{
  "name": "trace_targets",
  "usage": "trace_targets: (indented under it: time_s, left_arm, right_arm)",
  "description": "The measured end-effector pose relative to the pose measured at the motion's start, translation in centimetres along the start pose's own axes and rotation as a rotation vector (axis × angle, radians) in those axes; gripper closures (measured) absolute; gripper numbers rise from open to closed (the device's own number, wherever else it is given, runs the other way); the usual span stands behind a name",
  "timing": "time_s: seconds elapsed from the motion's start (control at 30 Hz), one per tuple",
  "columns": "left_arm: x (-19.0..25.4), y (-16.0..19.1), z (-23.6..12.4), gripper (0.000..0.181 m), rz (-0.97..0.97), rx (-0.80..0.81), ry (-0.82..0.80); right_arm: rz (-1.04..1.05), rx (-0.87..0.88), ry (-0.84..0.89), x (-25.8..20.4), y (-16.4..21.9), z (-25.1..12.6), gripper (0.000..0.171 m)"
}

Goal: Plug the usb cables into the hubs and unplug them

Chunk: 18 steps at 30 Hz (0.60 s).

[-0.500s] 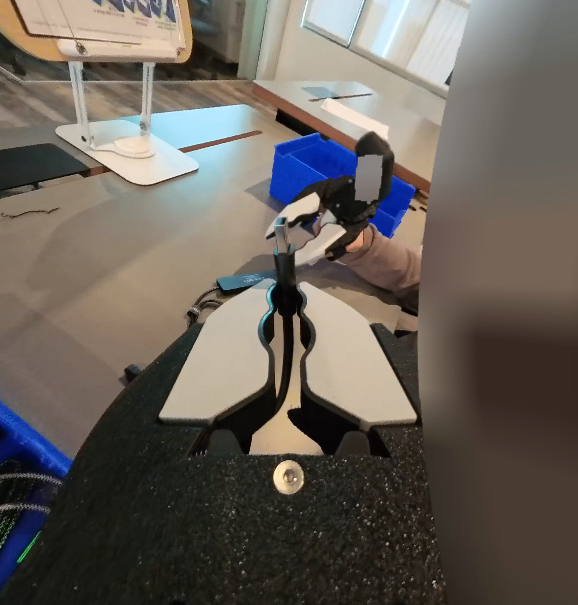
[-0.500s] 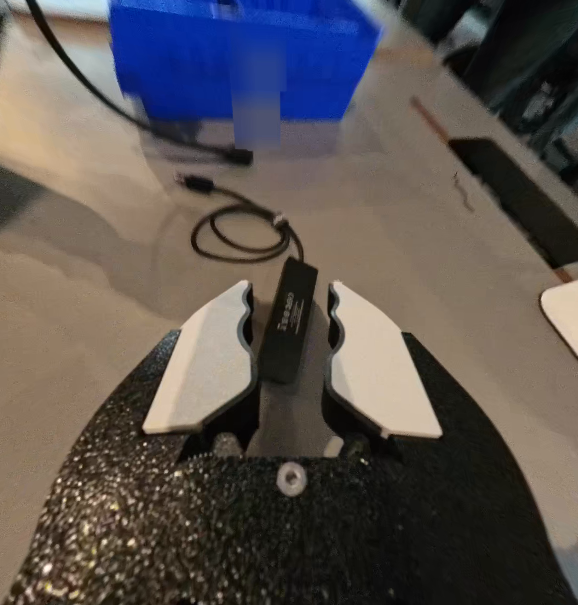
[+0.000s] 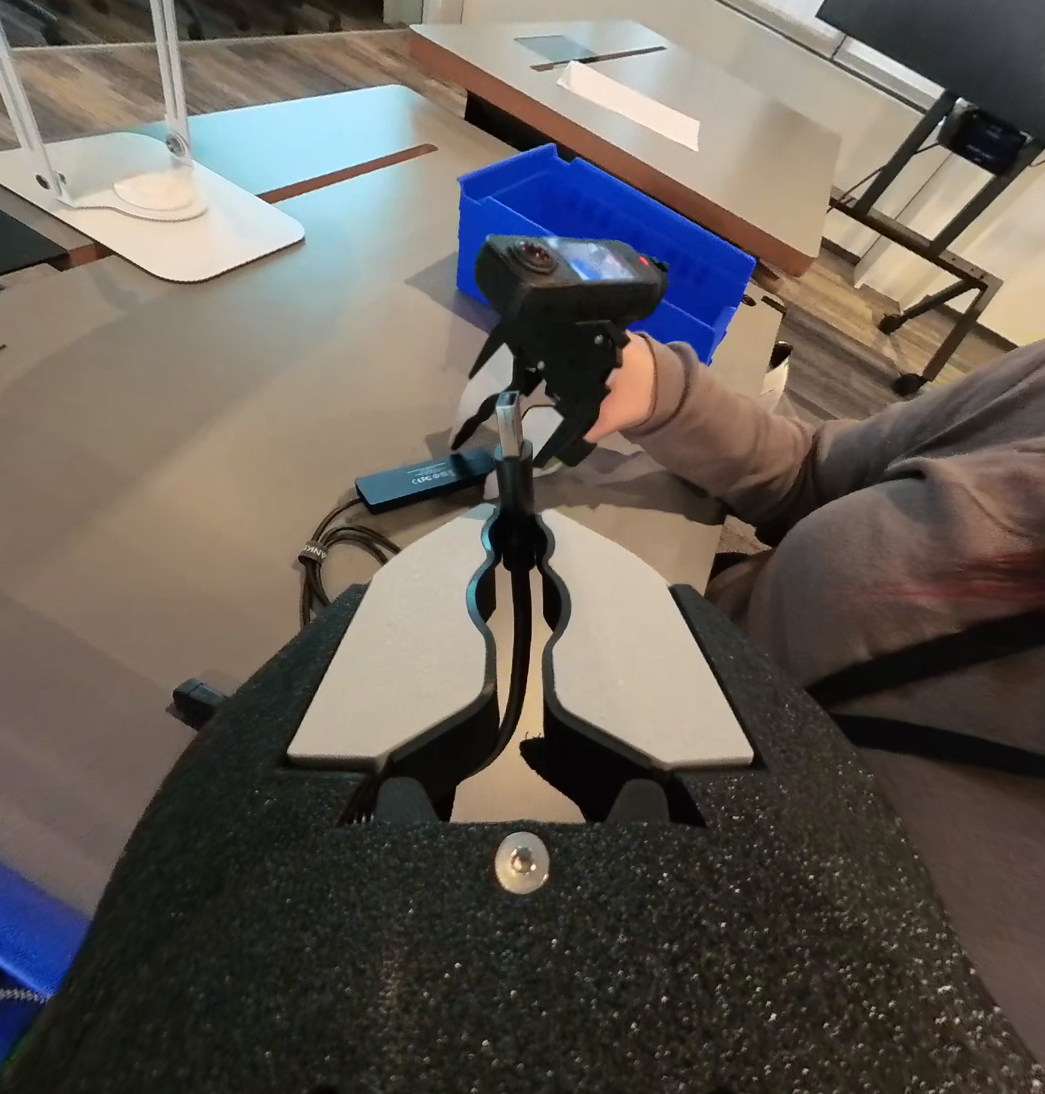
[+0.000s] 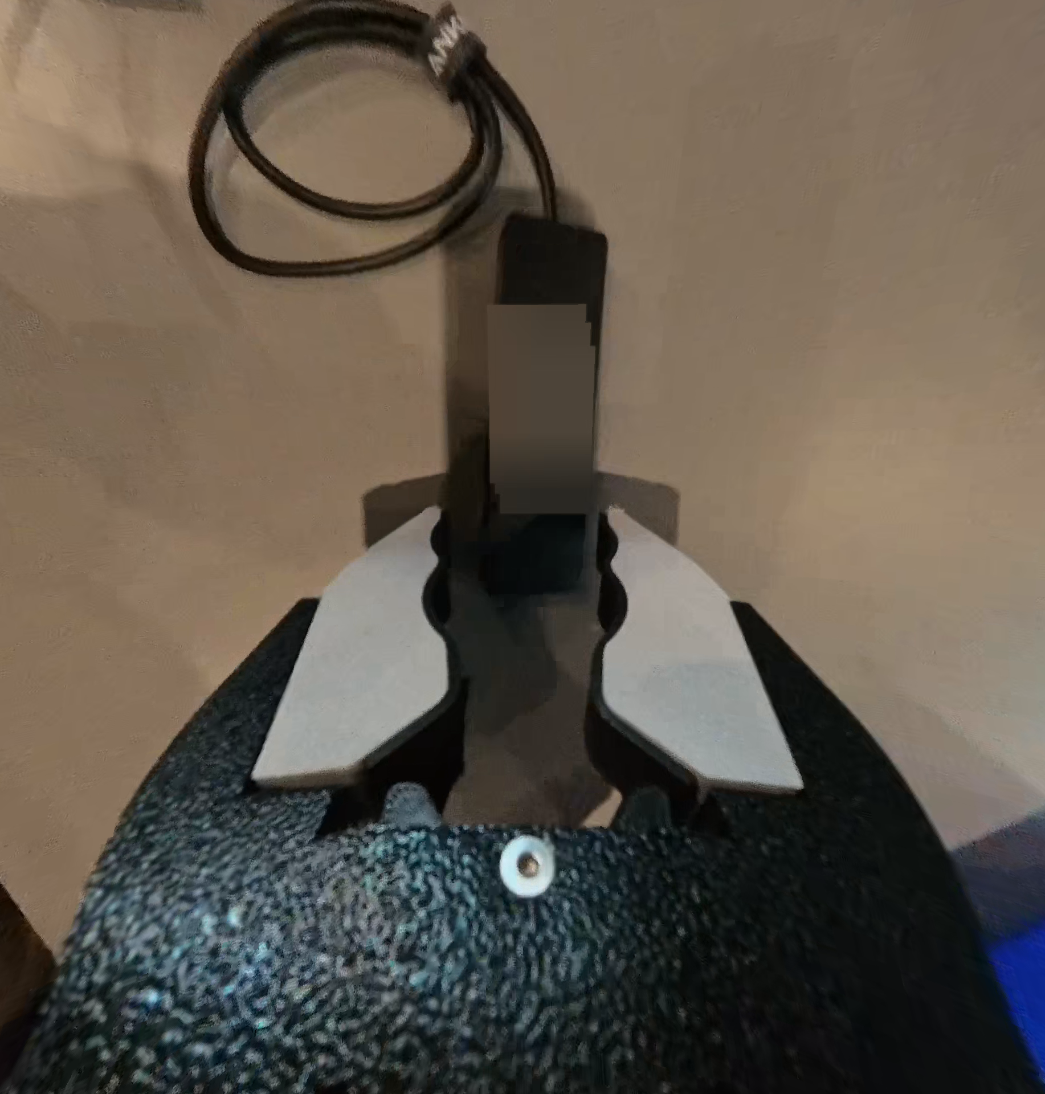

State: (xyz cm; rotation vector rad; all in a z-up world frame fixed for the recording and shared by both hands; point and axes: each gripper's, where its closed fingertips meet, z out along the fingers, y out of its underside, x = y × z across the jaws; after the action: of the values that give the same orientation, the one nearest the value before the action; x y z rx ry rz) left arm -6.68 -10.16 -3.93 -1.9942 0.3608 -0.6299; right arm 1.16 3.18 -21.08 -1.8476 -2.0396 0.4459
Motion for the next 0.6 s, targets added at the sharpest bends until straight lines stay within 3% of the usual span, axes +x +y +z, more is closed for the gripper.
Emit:
trace_targets:
  time_s: [0.17,0.27,0.4,0.6]
  left_arm:
    - [-0.1,0.2,0.4,0.171,0.013,-0.018,-0.009]
    - [-0.3,0.4,0.8,0.171,0.023,-0.037,-0.024]
    - [-0.4,0.6,1.3,0.171,0.042,-0.052,-0.032]
    - [-0.8,1.1,2.4,0.171,0.066,-0.084,-0.045]
  right_arm:
    - [0.098,0.041,-0.086,0.7,0.8,0.2,0.121]
    - [0.108,0.064,-0.108,0.8,0.8,0.2,0.138]
    - [0.110,0.097,-0.105,0.9,0.5,0.1,0.139]
    - [0.154,0.339,-0.100,1.8,-2.4,-2.3,0.139]
